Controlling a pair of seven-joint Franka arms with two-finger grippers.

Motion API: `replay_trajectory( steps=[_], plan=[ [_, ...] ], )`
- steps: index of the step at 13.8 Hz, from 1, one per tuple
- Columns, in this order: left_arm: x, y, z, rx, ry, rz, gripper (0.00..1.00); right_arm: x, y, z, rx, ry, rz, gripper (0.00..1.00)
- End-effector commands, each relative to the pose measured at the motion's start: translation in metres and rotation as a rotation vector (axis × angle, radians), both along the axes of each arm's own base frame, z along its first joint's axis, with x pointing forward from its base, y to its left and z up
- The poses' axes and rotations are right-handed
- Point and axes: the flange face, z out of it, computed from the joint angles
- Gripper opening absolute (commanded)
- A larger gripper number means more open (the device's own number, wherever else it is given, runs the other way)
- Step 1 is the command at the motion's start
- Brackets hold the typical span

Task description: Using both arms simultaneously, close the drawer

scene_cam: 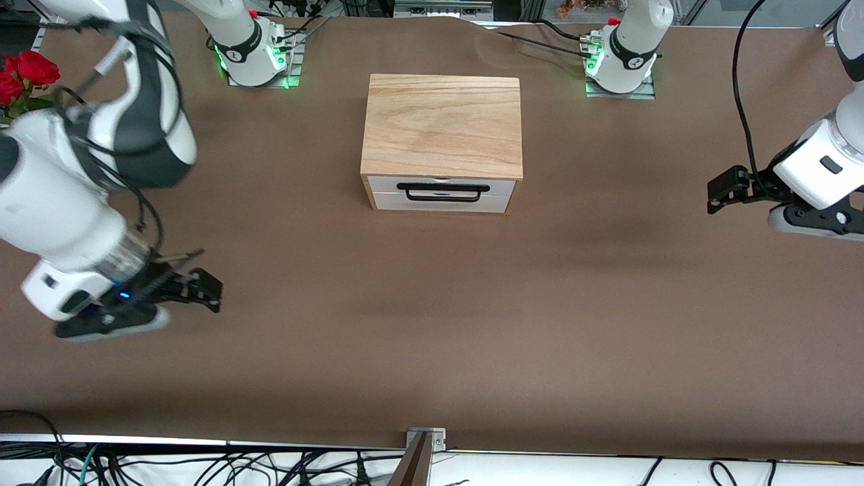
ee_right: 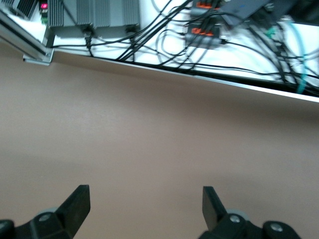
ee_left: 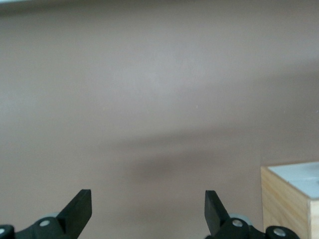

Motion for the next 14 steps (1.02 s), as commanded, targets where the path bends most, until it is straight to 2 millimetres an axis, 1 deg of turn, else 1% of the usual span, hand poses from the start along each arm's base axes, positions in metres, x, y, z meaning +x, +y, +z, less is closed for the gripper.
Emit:
replay_trajectory(
  steps=[1, 2, 3, 4, 5, 6, 7, 10, 11, 14],
  plan=[
    [-0.031, 0.0, -0.01, -0.012, -0.03, 0.0, 1.0, -0.05, -0.055, 0.031, 0.027, 0.032, -0.06, 1.0],
    [-0.036, 0.002, -0.009, -0.011, -0.036, 0.001, 1.0, -0.064, -0.072, 0.034, 0.036, 0.05, -0.085, 1.0],
    [-0.039, 0.002, -0.009, -0.009, -0.032, 0.001, 1.0, -0.073, -0.092, 0.03, 0.046, 0.067, -0.112, 1.0],
    [-0.04, 0.003, -0.01, 0.001, -0.023, 0.002, 1.0, -0.078, -0.107, 0.031, 0.051, 0.074, -0.132, 1.0],
    [-0.04, 0.003, -0.01, 0.003, -0.014, 0.002, 1.0, -0.08, -0.115, 0.033, 0.043, 0.085, -0.139, 1.0],
    [-0.04, 0.005, -0.009, 0.003, -0.003, 0.004, 1.0, -0.083, -0.11, 0.037, -0.017, 0.083, -0.119, 1.0],
    [-0.04, 0.006, -0.01, 0.005, 0.003, 0.005, 1.0, -0.087, -0.1, 0.043, -0.068, 0.078, -0.096, 1.0],
    [-0.04, 0.005, -0.009, 0.005, 0.003, 0.004, 1.0, -0.089, -0.101, 0.041, -0.076, 0.098, -0.111, 1.0],
    [-0.04, 0.005, -0.009, 0.005, 0.003, 0.004, 1.0, -0.088, -0.097, 0.038, -0.083, 0.106, -0.103, 1.0],
    [-0.04, 0.005, -0.009, 0.007, 0.003, 0.005, 1.0, -0.084, -0.088, 0.04, -0.099, 0.118, -0.088, 1.0]
  ],
)
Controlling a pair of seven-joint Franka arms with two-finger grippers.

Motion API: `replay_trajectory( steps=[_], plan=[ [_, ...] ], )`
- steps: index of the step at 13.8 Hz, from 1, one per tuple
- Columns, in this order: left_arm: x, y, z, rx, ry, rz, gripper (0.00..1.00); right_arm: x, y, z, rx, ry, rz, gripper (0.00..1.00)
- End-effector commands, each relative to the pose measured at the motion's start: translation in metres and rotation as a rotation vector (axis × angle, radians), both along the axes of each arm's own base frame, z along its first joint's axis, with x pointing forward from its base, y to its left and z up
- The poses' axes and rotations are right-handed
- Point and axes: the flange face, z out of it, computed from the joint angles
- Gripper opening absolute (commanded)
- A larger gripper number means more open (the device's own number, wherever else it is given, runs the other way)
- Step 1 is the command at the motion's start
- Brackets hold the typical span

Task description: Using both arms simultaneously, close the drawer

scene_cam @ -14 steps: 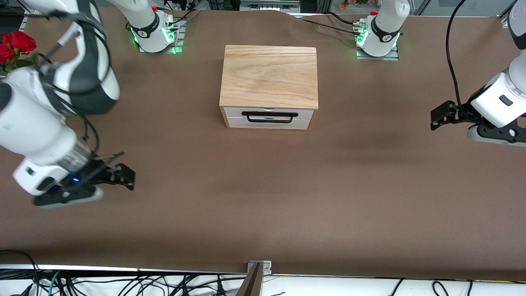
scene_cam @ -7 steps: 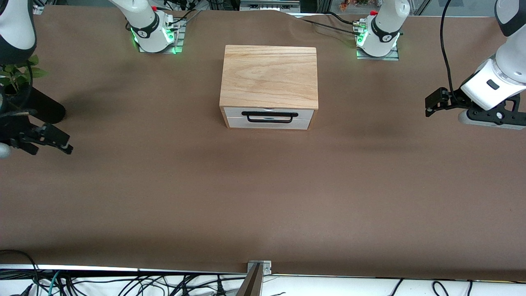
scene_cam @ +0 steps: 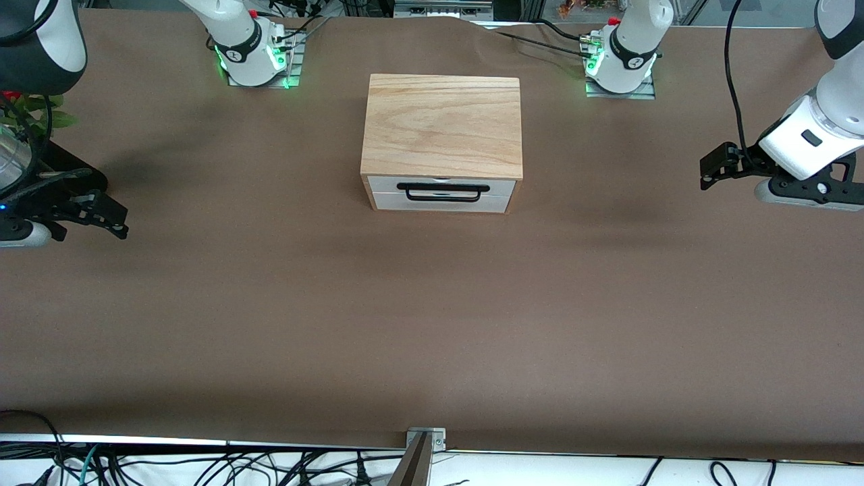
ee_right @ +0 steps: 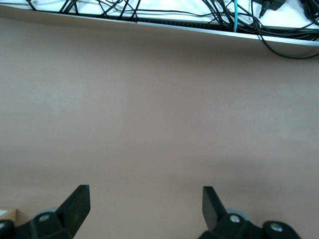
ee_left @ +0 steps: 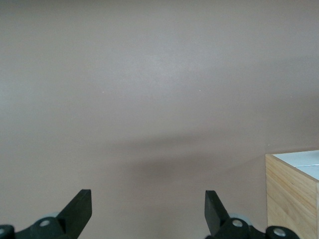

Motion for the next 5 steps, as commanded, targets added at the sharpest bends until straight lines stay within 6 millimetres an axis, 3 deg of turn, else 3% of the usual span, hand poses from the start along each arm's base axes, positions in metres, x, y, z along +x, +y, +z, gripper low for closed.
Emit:
replay_trajectory(
  steps=[1, 5],
  plan=[
    [-0.007, 0.001, 0.005, -0.001, -0.002, -0.002, 1.0, -0.003, 0.005, 0.004, -0.016, 0.011, -0.001, 1.0],
    [-0.005, -0.001, 0.008, -0.002, -0.009, -0.007, 1.0, -0.003, 0.019, 0.003, -0.016, 0.012, 0.02, 1.0]
  ],
)
